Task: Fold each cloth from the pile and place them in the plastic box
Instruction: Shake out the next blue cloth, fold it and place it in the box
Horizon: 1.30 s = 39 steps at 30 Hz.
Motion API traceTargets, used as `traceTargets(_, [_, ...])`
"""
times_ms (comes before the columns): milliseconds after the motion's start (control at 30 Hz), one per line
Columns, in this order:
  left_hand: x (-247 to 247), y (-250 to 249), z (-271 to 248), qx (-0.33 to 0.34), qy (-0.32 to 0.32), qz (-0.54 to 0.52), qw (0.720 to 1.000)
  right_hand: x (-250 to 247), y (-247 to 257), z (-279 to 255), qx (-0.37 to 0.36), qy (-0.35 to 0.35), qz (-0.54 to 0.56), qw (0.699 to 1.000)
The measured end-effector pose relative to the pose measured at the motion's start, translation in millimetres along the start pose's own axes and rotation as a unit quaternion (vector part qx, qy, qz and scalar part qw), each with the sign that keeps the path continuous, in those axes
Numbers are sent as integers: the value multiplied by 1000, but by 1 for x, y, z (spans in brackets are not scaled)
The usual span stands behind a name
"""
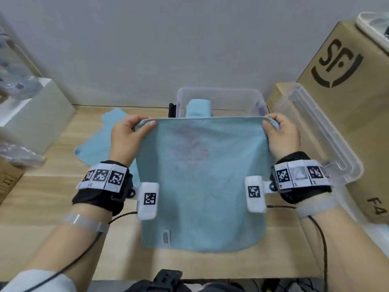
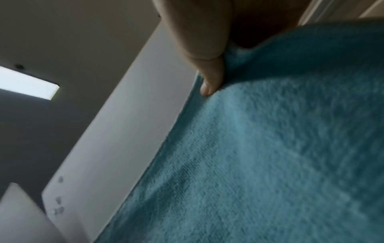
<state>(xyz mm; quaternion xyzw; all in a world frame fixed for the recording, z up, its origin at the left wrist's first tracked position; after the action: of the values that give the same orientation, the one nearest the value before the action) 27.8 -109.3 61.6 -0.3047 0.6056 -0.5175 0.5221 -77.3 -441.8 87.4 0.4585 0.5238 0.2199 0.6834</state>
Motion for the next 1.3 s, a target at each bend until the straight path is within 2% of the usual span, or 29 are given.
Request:
traceTargets(100, [5, 16, 6, -3, -7, 53, 999, 7, -27, 4, 21, 7, -51, 998])
traceTargets(200, [11, 30, 0, -4, 10, 82, 997, 12, -51, -2, 33, 16, -40, 999])
traceTargets(300, [18, 55, -15, -46, 77, 55, 994, 20, -79, -19, 67, 43, -10, 997])
traceTargets(433, [31, 85, -45, -110, 176, 53, 977, 31, -118, -50, 134, 96, -3, 986])
traceTargets(567, [37, 116, -73, -163, 225, 93, 956, 43, -165, -87, 245, 124, -17, 962])
traceTargets(633, [36, 131, -81, -171, 218, 144, 950, 46, -185, -100, 295, 128, -37, 946])
traceTargets(700, [35, 140, -87, -177, 201, 181, 946, 46, -193, -105, 296, 123, -40, 946])
traceTargets(800, [31, 148, -93, -214, 158, 168, 949, 48, -193, -107, 288, 123, 18, 950])
traceTargets(867, [30, 150, -97, -244, 140, 116, 953, 51, -192, -108, 312, 127, 79, 938])
traceTargets(933, [34, 151, -102, -275, 132, 6, 952, 55, -192, -109, 339, 115, 164, 919])
traceTargets(1033, [37, 145, -108, -288, 108, -104, 946, 57, -189, -112, 366, 106, 250, 890])
traceTargets(1167, [35, 140, -114, -281, 108, -141, 943, 47, -186, -119, 333, 59, 283, 898])
traceTargets(1300, [39, 142, -126, -285, 129, -113, 943, 48, -189, -131, 316, 77, 261, 909])
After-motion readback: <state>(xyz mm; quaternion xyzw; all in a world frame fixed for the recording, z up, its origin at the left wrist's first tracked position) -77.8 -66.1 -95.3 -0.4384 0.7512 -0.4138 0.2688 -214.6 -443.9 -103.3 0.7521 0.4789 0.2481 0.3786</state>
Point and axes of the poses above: each hand's wrist, its own z-axis towards the middle knuckle, its own x-axis out of the palm, y = z × x, the point moved 6 cm from there along z, towards the middle knuckle, and after that the axes turned 15 degrees about y, right-handed, at the moved point
